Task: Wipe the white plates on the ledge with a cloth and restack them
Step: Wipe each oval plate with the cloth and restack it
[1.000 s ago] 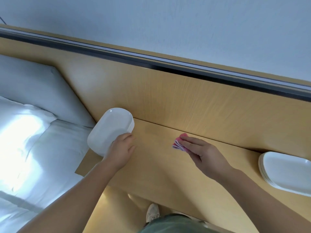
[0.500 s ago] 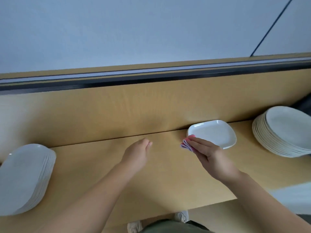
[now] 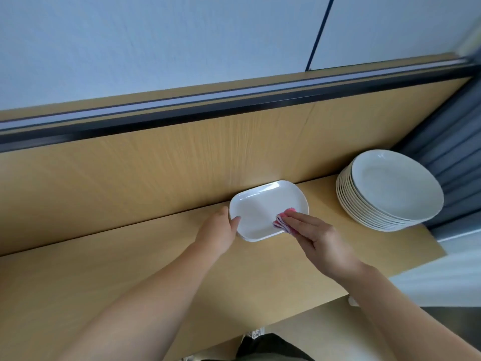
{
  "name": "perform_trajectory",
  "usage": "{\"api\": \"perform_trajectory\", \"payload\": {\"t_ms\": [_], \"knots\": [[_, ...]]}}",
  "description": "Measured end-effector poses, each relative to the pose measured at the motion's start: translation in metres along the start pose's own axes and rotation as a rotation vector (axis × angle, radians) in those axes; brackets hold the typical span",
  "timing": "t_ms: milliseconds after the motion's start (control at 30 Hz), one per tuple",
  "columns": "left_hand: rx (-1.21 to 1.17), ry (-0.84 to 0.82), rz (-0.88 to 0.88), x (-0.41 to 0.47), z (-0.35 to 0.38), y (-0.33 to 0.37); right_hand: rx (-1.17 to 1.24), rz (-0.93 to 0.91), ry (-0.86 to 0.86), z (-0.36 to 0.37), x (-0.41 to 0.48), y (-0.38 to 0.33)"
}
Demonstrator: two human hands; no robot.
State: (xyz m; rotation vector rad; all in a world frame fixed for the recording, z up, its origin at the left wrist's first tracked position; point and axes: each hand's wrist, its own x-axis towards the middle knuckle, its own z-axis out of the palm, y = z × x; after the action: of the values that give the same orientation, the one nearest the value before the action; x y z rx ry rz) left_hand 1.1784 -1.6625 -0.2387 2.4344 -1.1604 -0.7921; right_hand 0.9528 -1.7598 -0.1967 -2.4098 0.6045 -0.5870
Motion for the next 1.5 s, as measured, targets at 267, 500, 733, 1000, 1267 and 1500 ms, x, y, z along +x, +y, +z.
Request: {"api": "perform_trajectory", "payload": {"t_ms": [267,500,733,1000,1267,1500], "knots": [[-0.367,0.098,-0.216,0.012,0.015,0.009,0.007,-0.058,-0.021,-0.013,0.005,0.018],[-0.345,0.15,-0.268,0.012,0.007,0.013,0.017,-0.051,-0.028,-0.014,0.01,0.025],[-0.462,0.203,-0.254,-0.002,-0.016,-0.013,0.016,-0.078,-0.01,-0.015,0.019,0.012],[-0.561,0.267,-0.322,-0.054,-0.052,-0.093,0.045,-0.138,-0.074,0.024,0.046,-0.034],[-0.5,0.263,-0.41,-0.101,-0.059,-0.171,0.114,-0.238,-0.087,0.083,0.063,-0.106],[-0.485,0.243,-0.439,-0.117,-0.061,-0.203,0.139,-0.235,-0.106,0.12,0.07,-0.139]]}}
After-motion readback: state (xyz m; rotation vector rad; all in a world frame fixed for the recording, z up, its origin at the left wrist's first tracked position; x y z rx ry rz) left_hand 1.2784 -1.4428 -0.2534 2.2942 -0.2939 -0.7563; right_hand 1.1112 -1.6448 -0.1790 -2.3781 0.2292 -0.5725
